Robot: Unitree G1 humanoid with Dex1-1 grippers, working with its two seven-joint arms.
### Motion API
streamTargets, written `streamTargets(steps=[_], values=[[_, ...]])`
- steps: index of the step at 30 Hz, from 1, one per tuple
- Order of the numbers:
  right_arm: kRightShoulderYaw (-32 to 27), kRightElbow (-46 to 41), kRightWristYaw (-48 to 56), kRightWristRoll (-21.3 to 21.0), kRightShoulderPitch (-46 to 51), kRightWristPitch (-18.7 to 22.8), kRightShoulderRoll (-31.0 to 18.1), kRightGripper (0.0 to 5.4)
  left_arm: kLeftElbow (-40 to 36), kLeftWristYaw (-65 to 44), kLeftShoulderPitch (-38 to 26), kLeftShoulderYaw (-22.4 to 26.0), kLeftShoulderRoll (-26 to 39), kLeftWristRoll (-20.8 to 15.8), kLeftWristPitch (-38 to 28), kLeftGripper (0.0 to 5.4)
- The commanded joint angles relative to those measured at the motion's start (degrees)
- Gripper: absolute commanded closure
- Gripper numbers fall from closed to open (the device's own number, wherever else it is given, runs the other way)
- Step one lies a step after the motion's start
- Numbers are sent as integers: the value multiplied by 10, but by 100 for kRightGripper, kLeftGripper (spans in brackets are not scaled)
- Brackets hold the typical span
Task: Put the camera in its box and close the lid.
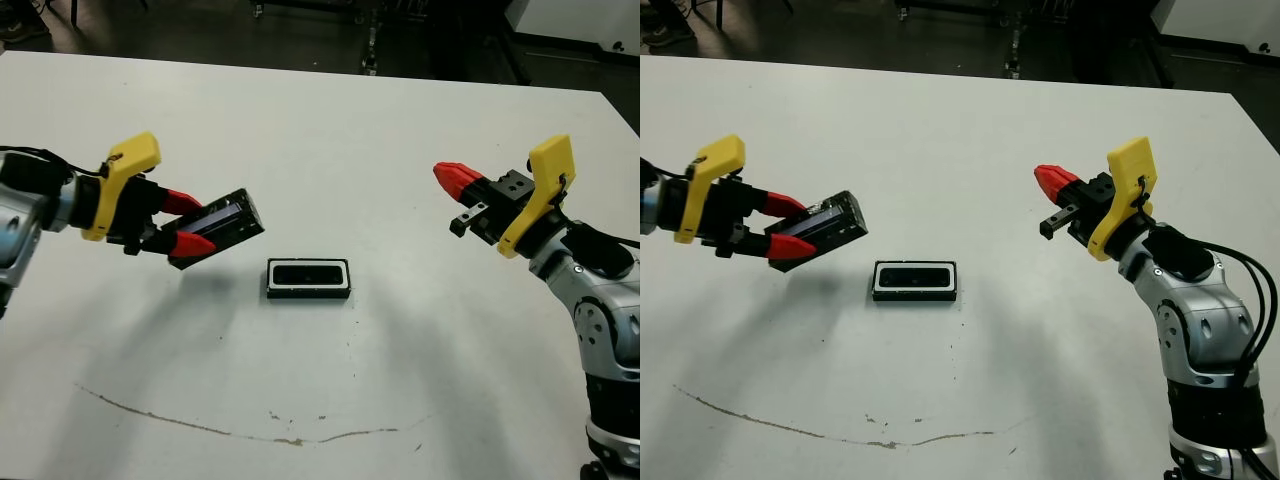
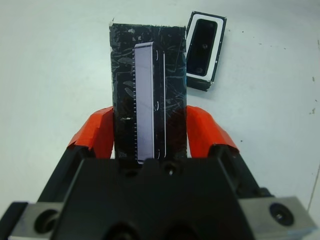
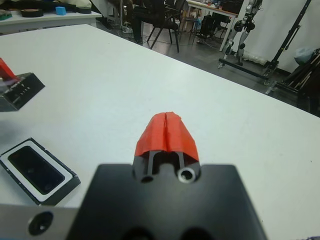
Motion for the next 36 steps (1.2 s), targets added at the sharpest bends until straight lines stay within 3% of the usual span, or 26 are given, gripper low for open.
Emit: streamTargets(steps=[1, 18, 36], values=[[-2, 4, 1, 0, 8, -2, -6, 540, 15, 1, -5, -14, -14, 13, -12, 224], [0, -2, -7, -1, 7, 12, -7, 540, 91, -44, -43, -50, -70, 23, -10, 224], [-1, 3, -7, -1, 10, 8, -7, 540, 94, -57, -34, -48, -96, 21, -2, 224]])
